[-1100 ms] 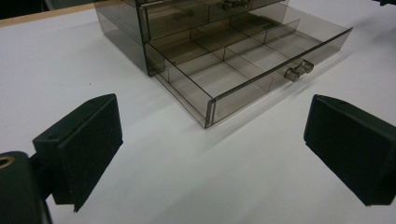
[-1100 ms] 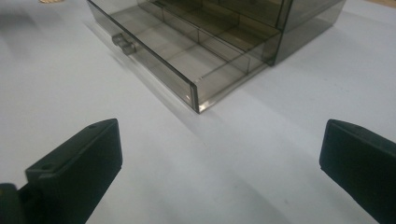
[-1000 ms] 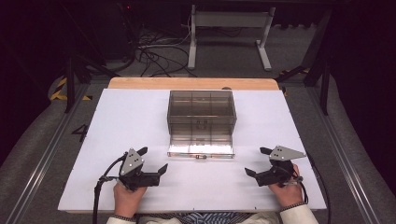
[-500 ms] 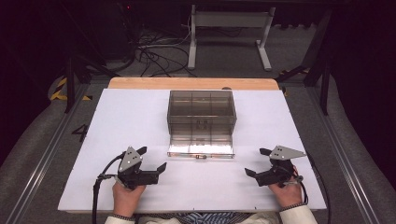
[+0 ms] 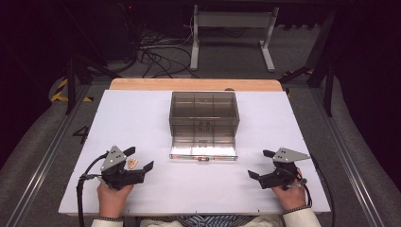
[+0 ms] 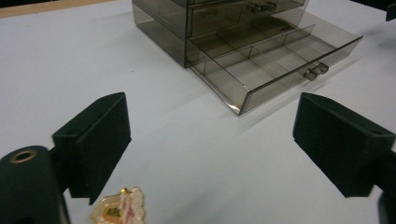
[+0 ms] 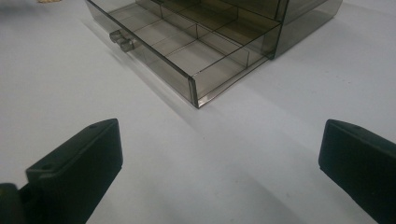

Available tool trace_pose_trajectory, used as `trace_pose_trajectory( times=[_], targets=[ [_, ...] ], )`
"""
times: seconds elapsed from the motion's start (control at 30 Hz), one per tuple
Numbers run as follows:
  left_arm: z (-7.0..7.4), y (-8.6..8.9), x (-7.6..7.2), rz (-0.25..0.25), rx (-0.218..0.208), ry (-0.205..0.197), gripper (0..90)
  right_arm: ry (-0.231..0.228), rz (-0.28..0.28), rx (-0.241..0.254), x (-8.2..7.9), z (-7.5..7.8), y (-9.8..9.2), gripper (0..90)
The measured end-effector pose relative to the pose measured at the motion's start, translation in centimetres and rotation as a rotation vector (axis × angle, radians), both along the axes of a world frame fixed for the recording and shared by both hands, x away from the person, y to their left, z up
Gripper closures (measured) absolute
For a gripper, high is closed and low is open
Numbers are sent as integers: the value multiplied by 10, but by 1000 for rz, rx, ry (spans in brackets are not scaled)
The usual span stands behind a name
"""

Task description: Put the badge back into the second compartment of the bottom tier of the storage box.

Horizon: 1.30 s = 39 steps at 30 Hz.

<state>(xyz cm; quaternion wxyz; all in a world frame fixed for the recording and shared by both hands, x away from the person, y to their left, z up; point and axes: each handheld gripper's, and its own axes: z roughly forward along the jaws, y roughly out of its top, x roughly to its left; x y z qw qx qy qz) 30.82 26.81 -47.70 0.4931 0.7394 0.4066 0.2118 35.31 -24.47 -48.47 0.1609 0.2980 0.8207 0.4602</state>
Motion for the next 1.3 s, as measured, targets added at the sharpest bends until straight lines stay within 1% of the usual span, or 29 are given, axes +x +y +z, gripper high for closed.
trace_pose_trajectory(
  times=[0.13, 0.2, 0.3, 0.33, 0.37, 0.47, 0.57, 0.67, 0.73, 0.77, 0.8, 0.83, 0.9, 1.0, 1.07, 1.17, 1.3],
  targets=[
    [0, 10, -1, 13, 9, 17, 163, 1, 1, -2, 0, 0, 0, 4],
    [0, 14, -2, 27, 15, 16, 162, 2, 1, -1, 0, 0, 0, 3],
    [2, 21, -2, 40, 11, 13, 163, 2, 0, -3, 0, 0, 0, 4],
    [2, 23, -2, 35, 14, 16, 168, 2, 0, -4, 0, 0, 1, 4],
    [2, 24, -2, 39, 26, 13, 174, 2, 0, -7, 0, 0, 1, 4],
    [0, 32, 1, 35, 30, 26, 177, 0, 4, -13, 0, 0, 1, 5],
    [-2, 38, 2, 53, 32, 29, 177, 2, 4, -16, 0, -1, 2, 5],
    [-6, 46, 2, 66, 26, 36, 175, 4, 4, -17, 0, -1, 2, 5],
    [-12, 51, 2, 74, 8, 45, 176, 5, 4, -19, 0, -1, 2, 5],
    [-16, 53, 2, 80, -5, 40, 178, 4, 3, -19, 0, -1, 2, 6],
    [-20, 55, 1, 87, -18, 52, 182, 3, 2, -20, 0, -1, 2, 6],
    [-23, 56, 0, 95, -18, 58, 181, 2, 2, -22, 0, -1, 2, 6],
    [-21, 57, -2, 97, -21, 39, 178, 1, 3, -26, -1, -1, 3, 7],
    [-23, 55, 0, 101, -4, 56, 177, 2, 4, -30, -1, -1, 3, 7],
    [-23, 54, 0, 108, 14, 55, 178, 0, 5, -30, -1, -1, 3, 8],
    [-23, 53, 0, 116, 20, 59, 190, 0, 6, -32, -1, -1, 4, 10],
    [-24, 52, 6, 114, 31, 114, 211, 0, 8, -38, -1, -2, 4, 12]
  ],
)
